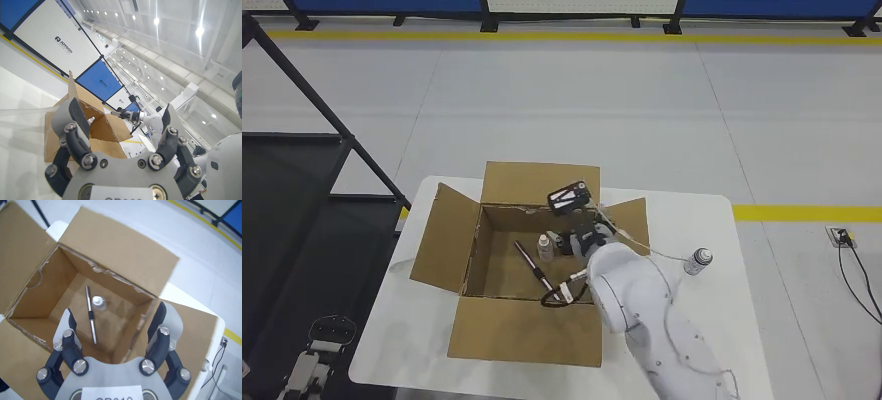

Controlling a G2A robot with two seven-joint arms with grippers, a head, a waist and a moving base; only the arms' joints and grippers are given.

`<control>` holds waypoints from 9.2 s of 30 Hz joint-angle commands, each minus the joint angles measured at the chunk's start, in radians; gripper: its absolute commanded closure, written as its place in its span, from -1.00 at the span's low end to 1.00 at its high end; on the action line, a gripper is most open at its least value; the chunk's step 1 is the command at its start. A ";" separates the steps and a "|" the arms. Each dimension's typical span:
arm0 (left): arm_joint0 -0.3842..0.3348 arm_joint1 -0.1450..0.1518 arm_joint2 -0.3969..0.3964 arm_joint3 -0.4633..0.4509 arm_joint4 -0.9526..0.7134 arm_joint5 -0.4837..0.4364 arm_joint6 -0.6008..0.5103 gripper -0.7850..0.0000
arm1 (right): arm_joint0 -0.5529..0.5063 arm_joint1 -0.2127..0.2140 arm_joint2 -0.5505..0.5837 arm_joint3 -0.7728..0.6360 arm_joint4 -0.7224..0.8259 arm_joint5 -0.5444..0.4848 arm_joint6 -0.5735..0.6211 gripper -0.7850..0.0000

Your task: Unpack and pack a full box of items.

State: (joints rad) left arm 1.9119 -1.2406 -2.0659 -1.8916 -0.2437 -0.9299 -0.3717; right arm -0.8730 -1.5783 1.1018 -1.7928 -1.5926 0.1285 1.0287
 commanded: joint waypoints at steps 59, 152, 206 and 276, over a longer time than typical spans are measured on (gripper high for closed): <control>0.000 0.000 0.000 0.000 0.000 0.000 0.000 -1.00 | -0.309 0.085 0.304 -0.379 0.214 -0.164 -0.218 1.00; -0.245 0.016 0.077 0.076 0.221 0.237 -0.018 -1.00 | -0.087 0.028 0.348 -0.030 0.769 -0.303 -0.019 -1.00; -0.590 0.018 0.570 0.187 0.525 0.549 -0.023 -1.00 | 0.504 0.207 -0.038 0.970 1.704 -0.653 0.267 -1.00; -0.303 0.198 0.312 0.242 -0.121 0.288 -0.806 -1.00 | 0.617 0.111 -0.215 1.286 1.350 -0.513 -0.591 -1.00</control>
State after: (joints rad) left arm 1.6113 -1.0476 -1.7568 -1.6494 -0.3565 -0.6438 -1.1766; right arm -0.2610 -1.4602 0.8944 -0.5199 -0.2427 -0.3839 0.4324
